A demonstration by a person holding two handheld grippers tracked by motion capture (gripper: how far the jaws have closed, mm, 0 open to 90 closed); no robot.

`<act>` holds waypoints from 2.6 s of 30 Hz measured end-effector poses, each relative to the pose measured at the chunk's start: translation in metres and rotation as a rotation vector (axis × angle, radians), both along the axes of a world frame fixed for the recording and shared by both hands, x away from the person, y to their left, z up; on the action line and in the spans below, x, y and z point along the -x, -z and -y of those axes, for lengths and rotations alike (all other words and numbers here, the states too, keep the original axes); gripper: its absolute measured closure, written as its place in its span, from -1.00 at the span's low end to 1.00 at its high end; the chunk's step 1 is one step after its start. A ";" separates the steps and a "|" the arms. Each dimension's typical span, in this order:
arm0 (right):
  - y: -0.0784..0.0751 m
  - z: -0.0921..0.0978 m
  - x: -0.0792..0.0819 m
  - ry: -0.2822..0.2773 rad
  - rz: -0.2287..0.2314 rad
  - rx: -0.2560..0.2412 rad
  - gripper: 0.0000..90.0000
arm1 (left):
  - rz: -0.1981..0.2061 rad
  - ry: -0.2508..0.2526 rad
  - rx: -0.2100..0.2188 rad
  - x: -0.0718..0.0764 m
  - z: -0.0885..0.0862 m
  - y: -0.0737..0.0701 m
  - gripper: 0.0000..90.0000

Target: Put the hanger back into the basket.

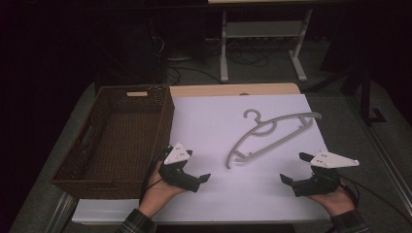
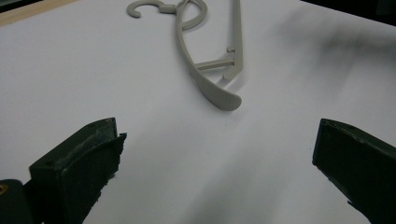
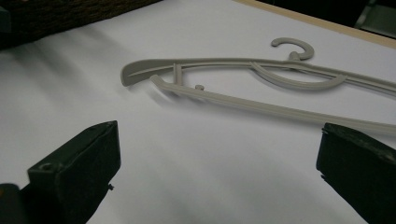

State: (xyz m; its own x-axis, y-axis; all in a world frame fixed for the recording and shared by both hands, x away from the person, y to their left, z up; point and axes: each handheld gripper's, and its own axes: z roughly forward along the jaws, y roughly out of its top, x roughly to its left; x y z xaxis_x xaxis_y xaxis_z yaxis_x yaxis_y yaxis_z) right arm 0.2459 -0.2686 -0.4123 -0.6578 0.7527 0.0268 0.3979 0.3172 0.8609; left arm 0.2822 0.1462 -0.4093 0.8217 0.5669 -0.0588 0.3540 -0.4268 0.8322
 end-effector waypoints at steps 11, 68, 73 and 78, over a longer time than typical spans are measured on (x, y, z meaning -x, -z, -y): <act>0.000 0.003 -0.009 0.032 -0.025 0.019 -0.97 | -0.005 -0.001 0.003 -0.001 0.000 0.001 -0.99; 0.031 0.008 -0.140 0.169 -0.232 0.121 0.99 | -0.021 -0.023 0.021 -0.003 -0.002 0.001 -0.99; 0.033 0.005 -0.140 0.166 -0.241 0.130 0.99 | -0.022 -0.023 0.017 -0.003 -0.002 0.001 -0.99; 0.038 0.003 -0.141 0.157 -0.249 0.165 0.99 | -0.024 -0.027 0.018 -0.003 -0.001 0.001 -0.99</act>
